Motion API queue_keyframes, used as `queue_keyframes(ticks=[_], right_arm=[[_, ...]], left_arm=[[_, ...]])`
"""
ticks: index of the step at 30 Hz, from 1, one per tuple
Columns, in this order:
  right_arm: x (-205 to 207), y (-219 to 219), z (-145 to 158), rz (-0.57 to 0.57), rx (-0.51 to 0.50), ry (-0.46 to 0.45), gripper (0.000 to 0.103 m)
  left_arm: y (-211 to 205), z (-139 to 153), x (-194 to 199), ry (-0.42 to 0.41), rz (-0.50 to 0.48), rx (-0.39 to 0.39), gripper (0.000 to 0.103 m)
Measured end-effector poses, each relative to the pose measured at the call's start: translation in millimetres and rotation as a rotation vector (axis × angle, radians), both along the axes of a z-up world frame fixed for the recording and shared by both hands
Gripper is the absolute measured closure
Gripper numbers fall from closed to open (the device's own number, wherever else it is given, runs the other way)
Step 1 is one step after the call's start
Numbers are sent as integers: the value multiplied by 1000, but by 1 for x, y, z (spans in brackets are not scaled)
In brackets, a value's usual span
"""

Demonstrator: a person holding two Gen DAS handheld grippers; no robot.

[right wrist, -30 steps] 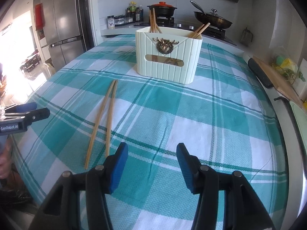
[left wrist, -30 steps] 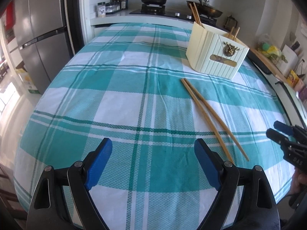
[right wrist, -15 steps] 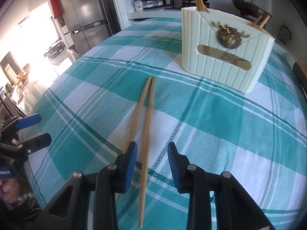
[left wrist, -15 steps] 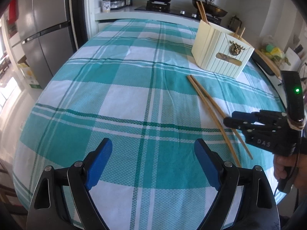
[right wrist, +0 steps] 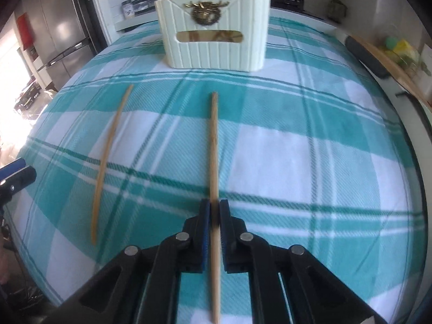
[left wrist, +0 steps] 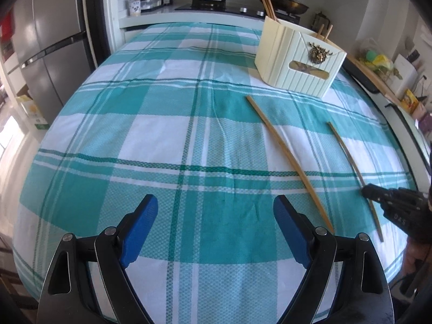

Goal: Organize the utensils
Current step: 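Close the right tool on a wooden chopstick while the left tool approaches the other chopstick, then grasp the other chopstick with the left tool while the right tool lifts its chopstick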

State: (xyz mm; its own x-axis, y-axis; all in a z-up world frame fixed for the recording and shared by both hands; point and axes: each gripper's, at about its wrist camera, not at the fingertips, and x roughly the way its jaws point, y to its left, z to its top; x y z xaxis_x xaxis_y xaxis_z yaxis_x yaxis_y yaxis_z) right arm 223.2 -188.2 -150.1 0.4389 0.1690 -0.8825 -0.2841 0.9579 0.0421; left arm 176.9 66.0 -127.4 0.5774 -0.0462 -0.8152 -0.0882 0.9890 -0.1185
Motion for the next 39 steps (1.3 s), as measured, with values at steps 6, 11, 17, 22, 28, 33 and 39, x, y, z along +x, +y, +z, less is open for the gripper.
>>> queue_keyframes(ticks=[6,11,17,22,28,33,39], right_arm=[[-3,-13,11,8,42,-11,75],[17,-3,16,73,51,-26,70],[32,3,9,117,30,-6,70],[40,6,3,144,13,13,70],[62,16,-4,169,8,52,70],[93,26,-4,179,17,92,70],[122,44,-5,187,-52,108,90]], left_arm=[[-15,-10,47,52,-75,-156,14],[-60,-28,78,82,-102,-32,14],[-76,-31,55,54,-179,168,10],[-39,-28,54,98,-177,128,11],[-24,-23,96,111,-196,-4,12],[-34,-29,145,161,-228,26,25],[-44,-29,187,203,-270,57,51]])
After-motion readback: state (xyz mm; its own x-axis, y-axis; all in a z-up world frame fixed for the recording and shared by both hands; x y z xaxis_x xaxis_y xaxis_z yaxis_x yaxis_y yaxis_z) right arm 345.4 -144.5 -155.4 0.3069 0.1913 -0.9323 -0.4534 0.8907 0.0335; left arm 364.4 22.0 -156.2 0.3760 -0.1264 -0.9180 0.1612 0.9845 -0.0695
